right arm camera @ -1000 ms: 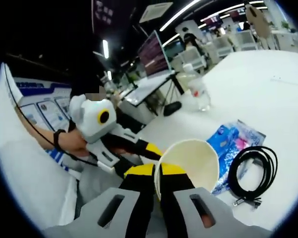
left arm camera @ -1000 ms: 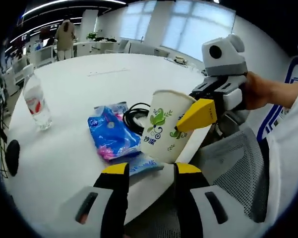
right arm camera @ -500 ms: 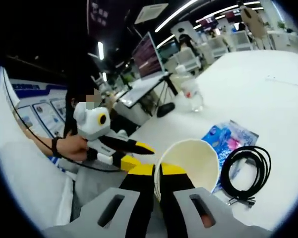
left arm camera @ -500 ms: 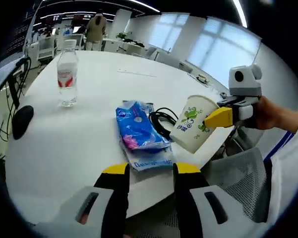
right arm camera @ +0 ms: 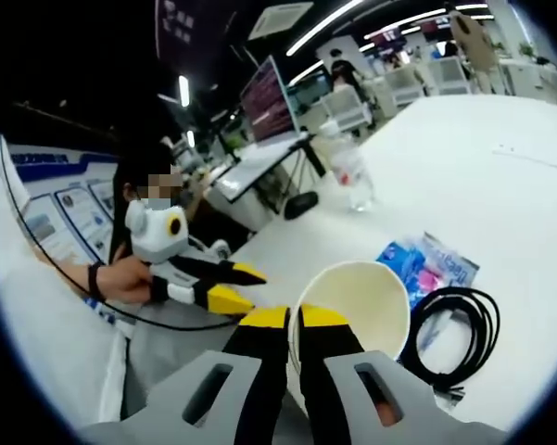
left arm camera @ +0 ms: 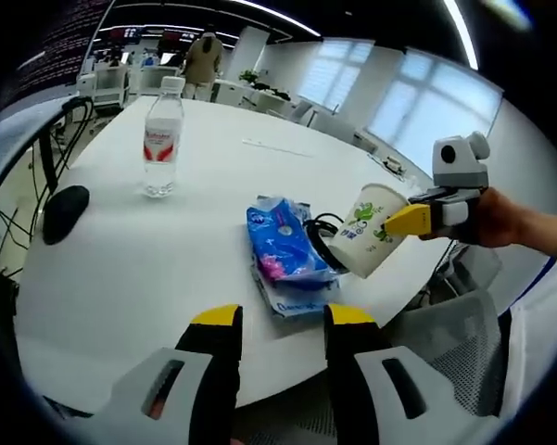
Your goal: Arrange the tabletop items into an orderly group along one side of the table until the central work area is clear of visible clutter.
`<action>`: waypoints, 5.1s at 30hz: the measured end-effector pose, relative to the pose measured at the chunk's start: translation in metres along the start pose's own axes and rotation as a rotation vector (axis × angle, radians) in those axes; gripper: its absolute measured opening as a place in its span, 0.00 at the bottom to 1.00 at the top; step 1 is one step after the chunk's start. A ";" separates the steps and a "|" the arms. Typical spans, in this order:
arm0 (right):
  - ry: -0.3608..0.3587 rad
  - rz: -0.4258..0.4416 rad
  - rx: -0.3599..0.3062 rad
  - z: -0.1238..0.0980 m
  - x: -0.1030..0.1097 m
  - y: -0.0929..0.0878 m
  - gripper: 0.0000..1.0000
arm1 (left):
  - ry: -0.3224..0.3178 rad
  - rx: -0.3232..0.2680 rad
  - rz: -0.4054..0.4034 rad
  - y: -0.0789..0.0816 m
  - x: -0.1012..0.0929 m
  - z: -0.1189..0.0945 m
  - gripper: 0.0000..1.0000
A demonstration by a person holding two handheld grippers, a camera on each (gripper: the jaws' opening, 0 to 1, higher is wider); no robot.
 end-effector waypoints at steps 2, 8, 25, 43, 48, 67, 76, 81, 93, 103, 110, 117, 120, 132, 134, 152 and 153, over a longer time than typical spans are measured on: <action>0.000 -0.006 0.003 0.002 0.000 0.004 0.00 | -0.001 -0.002 -0.004 -0.001 0.000 0.001 0.33; -0.001 -0.025 0.020 0.011 -0.003 0.013 0.00 | -0.005 -0.012 -0.007 0.000 -0.001 0.000 0.33; -0.028 -0.217 0.168 0.047 -0.022 0.042 0.00 | 0.015 -0.041 -0.015 0.005 0.010 -0.002 0.33; -0.150 -0.489 0.324 0.091 -0.067 0.096 0.00 | 0.033 -0.079 -0.052 0.012 0.020 -0.004 0.36; -0.159 -0.515 0.373 0.114 -0.081 0.091 0.00 | 0.030 -0.067 -0.039 0.011 0.017 0.000 0.37; -0.220 -0.629 0.486 0.155 -0.119 0.100 0.00 | 0.026 -0.053 -0.033 0.008 0.017 0.000 0.39; -0.244 -0.667 0.523 0.164 -0.129 0.103 0.00 | 0.032 -0.079 -0.062 0.011 0.020 -0.002 0.39; -0.255 -0.700 0.541 0.173 -0.131 0.106 0.00 | 0.027 -0.082 -0.065 0.012 0.020 -0.001 0.39; -0.277 -0.716 0.544 0.181 -0.133 0.113 0.03 | 0.030 -0.086 -0.064 0.012 0.020 -0.002 0.38; -0.313 -0.707 0.510 0.172 -0.133 0.118 0.14 | 0.033 -0.055 -0.041 0.008 0.018 0.001 0.38; -0.304 -0.695 0.515 0.162 -0.130 0.113 0.23 | 0.034 -0.040 -0.023 0.007 0.016 0.002 0.39; -0.299 -0.643 0.452 0.154 -0.122 0.117 0.27 | 0.041 -0.030 -0.016 0.005 0.018 0.002 0.39; -0.295 -0.645 0.438 0.151 -0.117 0.117 0.29 | 0.046 -0.029 -0.008 0.005 0.017 0.002 0.39; -0.278 -0.535 0.338 0.130 -0.105 0.117 0.33 | 0.066 -0.027 0.000 0.005 0.020 0.002 0.39; -0.270 -0.487 0.300 0.125 -0.101 0.120 0.34 | 0.068 -0.031 -0.005 0.005 0.021 0.002 0.39; -0.281 -0.335 0.138 0.071 -0.092 0.100 0.37 | 0.070 -0.005 -0.017 -0.001 0.021 0.004 0.39; -0.284 -0.329 0.133 0.067 -0.093 0.097 0.37 | 0.069 -0.002 -0.019 -0.002 0.022 0.004 0.39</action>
Point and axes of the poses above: the point that each gripper's makers call its tool centre point, and the gripper's own axes: z roughly forward along the fingers, x roughly to its left, y roughly out of its top, the point moved 1 cm from there along -z, roughly backward along the fingers, and after that the axes turned 8 degrees about x, right-handed, at the moved point
